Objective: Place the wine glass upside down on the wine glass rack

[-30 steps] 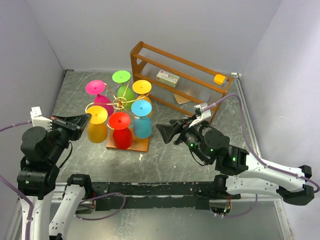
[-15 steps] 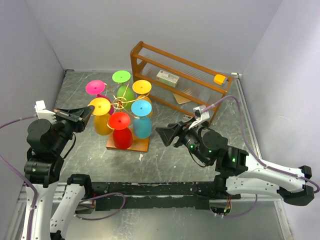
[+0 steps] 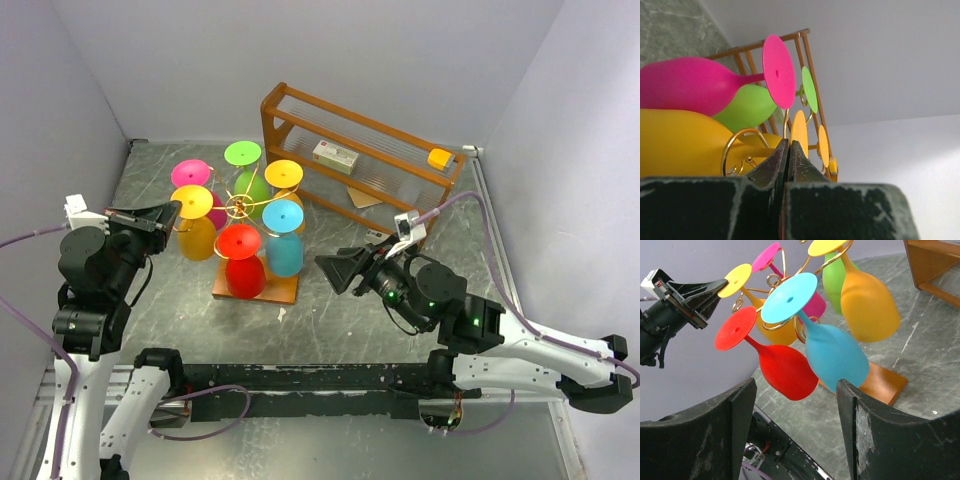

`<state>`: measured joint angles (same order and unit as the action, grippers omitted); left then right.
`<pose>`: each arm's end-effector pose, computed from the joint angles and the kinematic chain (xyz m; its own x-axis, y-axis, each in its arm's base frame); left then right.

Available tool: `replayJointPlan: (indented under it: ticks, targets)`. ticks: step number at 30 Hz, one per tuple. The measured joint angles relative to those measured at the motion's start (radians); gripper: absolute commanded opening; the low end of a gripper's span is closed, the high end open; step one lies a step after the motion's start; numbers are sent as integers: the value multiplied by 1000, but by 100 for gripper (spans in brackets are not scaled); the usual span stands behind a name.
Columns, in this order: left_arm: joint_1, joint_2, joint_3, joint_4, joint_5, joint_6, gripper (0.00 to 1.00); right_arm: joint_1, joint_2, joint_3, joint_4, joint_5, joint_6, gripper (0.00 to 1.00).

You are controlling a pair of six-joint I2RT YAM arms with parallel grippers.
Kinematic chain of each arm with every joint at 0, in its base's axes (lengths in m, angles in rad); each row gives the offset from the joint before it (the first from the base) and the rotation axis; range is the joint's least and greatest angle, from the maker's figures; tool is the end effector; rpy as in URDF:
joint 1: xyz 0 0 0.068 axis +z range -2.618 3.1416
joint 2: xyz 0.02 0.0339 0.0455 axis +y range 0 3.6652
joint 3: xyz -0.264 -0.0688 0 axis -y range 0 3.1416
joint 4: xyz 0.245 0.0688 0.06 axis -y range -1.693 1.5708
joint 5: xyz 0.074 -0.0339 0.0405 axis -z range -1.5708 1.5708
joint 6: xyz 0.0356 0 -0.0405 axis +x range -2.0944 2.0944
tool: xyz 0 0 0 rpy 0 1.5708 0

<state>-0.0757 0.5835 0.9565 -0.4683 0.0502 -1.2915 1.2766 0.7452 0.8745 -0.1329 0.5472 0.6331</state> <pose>0.1146 -0.0105 0.3937 -0.1466 -0.9517 -0.2698 -0.0567 0.2804 -0.9582 0.0657 0.1531 0.3832 -0.3951 0.4383 -0.8073 -0.5367 0.6031 0.5901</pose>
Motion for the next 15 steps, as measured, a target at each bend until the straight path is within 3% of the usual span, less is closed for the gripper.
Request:
replayJointPlan:
  ticks: [15]
  targets:
    - [0,0,18,-23,-127,33,7,0,-2,0,-1,-5,1,65]
